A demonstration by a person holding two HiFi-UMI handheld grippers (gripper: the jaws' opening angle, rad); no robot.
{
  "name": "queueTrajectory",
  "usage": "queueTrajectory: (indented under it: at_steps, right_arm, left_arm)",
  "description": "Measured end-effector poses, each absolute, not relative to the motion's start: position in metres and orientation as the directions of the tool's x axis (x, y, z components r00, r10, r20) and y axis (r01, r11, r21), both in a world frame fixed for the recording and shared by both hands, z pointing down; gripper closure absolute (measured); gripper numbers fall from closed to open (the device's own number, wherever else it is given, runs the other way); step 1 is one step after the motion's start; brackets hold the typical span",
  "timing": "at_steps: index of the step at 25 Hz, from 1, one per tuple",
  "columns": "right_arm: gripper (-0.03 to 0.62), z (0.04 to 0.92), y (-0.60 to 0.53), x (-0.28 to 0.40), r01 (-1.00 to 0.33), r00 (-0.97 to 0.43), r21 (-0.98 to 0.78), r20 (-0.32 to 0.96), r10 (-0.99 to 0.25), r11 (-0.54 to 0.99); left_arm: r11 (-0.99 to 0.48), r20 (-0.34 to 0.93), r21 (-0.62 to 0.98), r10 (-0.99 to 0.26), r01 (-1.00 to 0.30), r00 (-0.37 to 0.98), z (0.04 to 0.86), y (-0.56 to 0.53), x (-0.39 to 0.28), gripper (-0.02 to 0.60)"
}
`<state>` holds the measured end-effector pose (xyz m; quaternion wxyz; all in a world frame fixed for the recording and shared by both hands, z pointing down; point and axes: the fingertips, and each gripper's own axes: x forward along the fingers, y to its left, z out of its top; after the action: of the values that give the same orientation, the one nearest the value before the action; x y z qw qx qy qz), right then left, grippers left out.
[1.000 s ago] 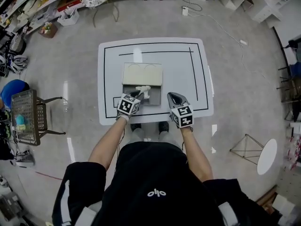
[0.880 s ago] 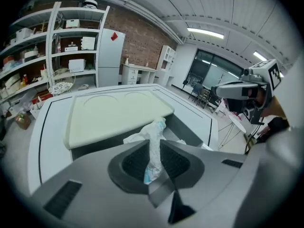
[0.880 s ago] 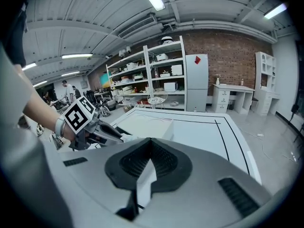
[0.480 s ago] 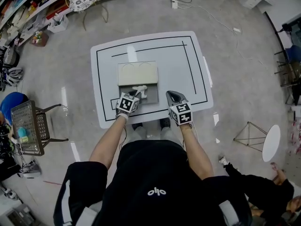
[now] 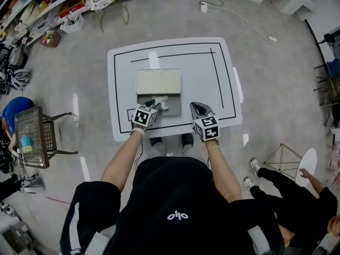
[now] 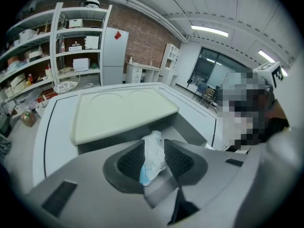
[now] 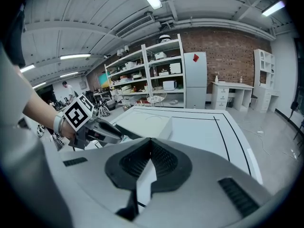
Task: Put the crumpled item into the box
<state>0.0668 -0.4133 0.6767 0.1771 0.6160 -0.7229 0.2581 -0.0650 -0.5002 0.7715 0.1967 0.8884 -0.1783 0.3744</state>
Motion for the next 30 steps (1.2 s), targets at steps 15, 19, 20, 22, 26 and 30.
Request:
queueTrajectory:
  at_steps: [15, 19, 20, 22, 26, 30]
  right_arm:
    - [0.585, 0.626, -0.448, 0.050, -0.940, -0.338, -0.131, 0.471, -0.815, 0.314]
    - [0.585, 0.615, -0.451, 0.045, -0.918, -0.391, -0.123, 0.442, -0.807, 0.377]
    - [0.585, 0.612, -0.450, 0.043, -0.911, -0.405, -0.121, 0.436, -0.804, 0.393]
    - [0.585, 0.605, -0.450, 0.040, -0.895, -0.437, -0.116, 0.422, -0.794, 0.431]
    - [0.585, 0.592, -0.443, 0.034, -0.862, -0.493, -0.104, 0.396, -0.775, 0.496]
    - [0.585, 0.580, -0.435, 0.034, -0.835, -0.535, -0.095, 0.369, -0.760, 0.542]
  left_arm:
    - [-0.767, 0.499, 0.151, -0.485, -0.623, 0.718, 0.643, -0.508, -0.095, 0.562]
    - [-0.739, 0.448, 0.116, -0.557, -0.664, 0.699, 0.621, -0.499, -0.101, 0.574]
    - [-0.729, 0.437, 0.109, -0.576, -0.676, 0.691, 0.616, -0.496, -0.104, 0.574]
    - [-0.700, 0.413, 0.104, -0.616, -0.707, 0.671, 0.607, -0.489, -0.111, 0.574]
    - [-0.638, 0.360, 0.098, -0.693, -0.764, 0.624, 0.586, -0.474, -0.127, 0.574]
    - [-0.589, 0.317, 0.080, -0.750, -0.804, 0.581, 0.568, -0.456, -0.137, 0.574]
